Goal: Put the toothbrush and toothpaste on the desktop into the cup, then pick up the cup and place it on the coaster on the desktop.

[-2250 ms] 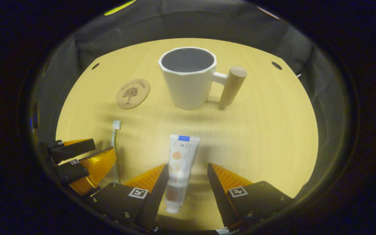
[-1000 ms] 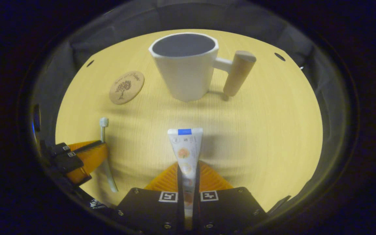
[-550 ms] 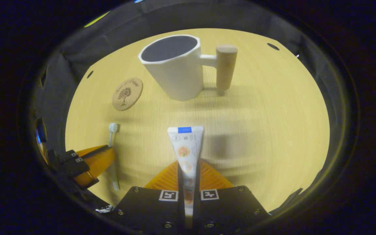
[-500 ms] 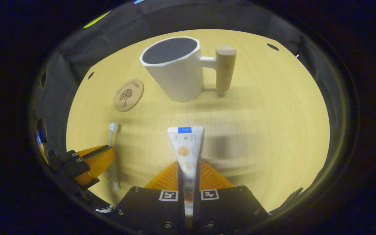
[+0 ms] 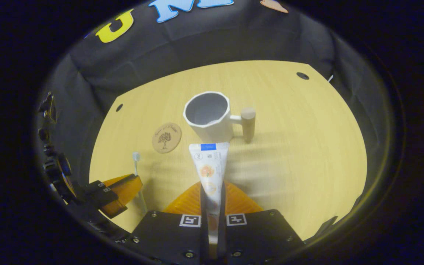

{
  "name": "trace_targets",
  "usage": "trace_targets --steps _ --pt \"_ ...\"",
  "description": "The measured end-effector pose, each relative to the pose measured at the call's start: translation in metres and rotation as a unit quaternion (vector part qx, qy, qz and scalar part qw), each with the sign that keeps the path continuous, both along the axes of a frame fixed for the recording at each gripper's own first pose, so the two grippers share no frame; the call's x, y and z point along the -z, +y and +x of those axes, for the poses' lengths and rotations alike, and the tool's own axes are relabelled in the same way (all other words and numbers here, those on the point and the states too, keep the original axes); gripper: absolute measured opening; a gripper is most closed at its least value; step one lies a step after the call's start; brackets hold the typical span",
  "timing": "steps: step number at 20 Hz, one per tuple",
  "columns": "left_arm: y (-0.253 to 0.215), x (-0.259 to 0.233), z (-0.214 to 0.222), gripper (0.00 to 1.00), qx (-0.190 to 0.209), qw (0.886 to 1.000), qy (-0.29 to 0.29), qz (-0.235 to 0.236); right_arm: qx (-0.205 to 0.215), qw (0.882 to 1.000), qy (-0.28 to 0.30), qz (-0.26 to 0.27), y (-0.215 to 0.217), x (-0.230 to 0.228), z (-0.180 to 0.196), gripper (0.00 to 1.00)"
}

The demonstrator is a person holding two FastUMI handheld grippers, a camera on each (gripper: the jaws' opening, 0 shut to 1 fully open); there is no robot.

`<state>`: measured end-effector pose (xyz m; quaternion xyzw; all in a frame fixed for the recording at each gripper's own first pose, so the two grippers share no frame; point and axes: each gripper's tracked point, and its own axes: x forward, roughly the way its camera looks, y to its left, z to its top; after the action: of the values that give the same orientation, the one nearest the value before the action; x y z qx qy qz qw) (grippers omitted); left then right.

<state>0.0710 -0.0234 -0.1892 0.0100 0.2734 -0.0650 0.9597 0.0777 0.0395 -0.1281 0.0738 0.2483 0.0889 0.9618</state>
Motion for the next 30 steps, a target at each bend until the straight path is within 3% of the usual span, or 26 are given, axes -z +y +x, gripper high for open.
trace_targets --steps 7,12,19,24,30 --pt "0.010 -0.034 -0.006 0.07 -0.015 0.999 -0.041 -0.023 -0.002 0.998 -0.059 0.017 0.001 -0.056 0.014 0.11" --pt "0.019 -0.048 -0.009 0.07 -0.023 0.998 -0.054 -0.025 -0.003 0.995 -0.091 0.034 0.001 -0.097 0.036 0.14" --pt "0.028 -0.057 -0.015 0.07 -0.034 0.997 -0.062 -0.020 0.010 0.988 -0.133 0.071 0.003 -0.149 0.077 0.11" --pt "0.036 -0.057 -0.019 0.08 -0.037 0.997 -0.060 -0.020 0.027 0.987 -0.139 0.081 0.002 -0.156 0.114 0.11" --pt "0.044 -0.058 -0.024 0.07 -0.045 0.997 -0.055 -0.013 0.039 0.985 -0.158 0.049 -0.001 -0.145 0.144 0.11"
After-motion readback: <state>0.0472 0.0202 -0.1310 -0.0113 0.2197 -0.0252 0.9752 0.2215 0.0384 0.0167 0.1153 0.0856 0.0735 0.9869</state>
